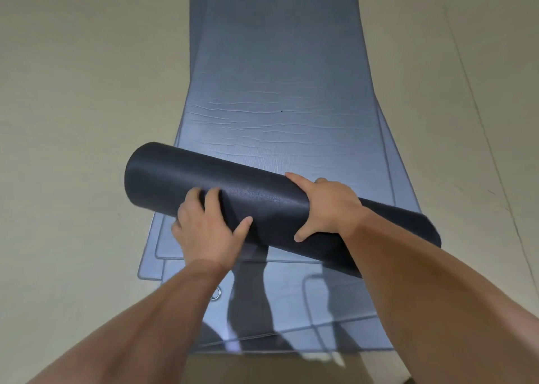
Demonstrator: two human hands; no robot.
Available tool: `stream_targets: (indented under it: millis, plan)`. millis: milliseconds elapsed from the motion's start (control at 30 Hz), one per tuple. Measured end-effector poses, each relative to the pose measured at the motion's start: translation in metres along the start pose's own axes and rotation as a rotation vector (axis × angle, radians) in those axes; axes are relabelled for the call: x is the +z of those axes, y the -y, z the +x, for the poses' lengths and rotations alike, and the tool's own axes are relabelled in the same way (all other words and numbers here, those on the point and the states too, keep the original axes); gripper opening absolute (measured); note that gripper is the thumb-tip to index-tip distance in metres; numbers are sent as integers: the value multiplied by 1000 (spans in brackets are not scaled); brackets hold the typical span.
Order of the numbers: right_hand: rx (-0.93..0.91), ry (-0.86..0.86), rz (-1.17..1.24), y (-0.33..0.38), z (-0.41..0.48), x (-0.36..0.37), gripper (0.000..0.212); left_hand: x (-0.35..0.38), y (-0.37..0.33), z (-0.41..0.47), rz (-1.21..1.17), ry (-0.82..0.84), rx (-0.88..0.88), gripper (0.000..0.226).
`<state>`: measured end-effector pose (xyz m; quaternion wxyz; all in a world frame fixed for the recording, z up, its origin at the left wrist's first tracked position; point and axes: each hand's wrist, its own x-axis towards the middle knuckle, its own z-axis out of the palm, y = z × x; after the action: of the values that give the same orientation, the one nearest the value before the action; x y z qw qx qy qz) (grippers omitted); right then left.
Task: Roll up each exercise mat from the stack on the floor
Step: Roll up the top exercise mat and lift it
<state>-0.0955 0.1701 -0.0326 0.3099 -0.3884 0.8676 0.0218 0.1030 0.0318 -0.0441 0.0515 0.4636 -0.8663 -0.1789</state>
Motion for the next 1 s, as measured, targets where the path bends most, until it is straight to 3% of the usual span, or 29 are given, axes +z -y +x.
stream_targets:
  millis: [67,133,233,400,567,733,1000]
  plan:
    - [46,-5,67,4,-6,5,139,5,-3,-17,-209,81,-249,78]
    - [99,-15,141,7,-10,12,140,18,-7,-23,-507,286,-547,89]
    - [163,-40,224,10,-13,21,142,30,-17,-23,-802,573,-683,107]
    - [219,-49,395,8,-14,29,143,33,-29,-1,-1211,660,-794,61]
    - [214,-56,508,2,-11,27,140,32,-37,6,-1321,716,-801,42]
    - [175,-144,695,1,-21,-12,110,3,-64,32,-1301,684,-744,31]
    - [105,-311,1054,54,-85,-159,104,-166,-121,94,-1297,678,-577,65]
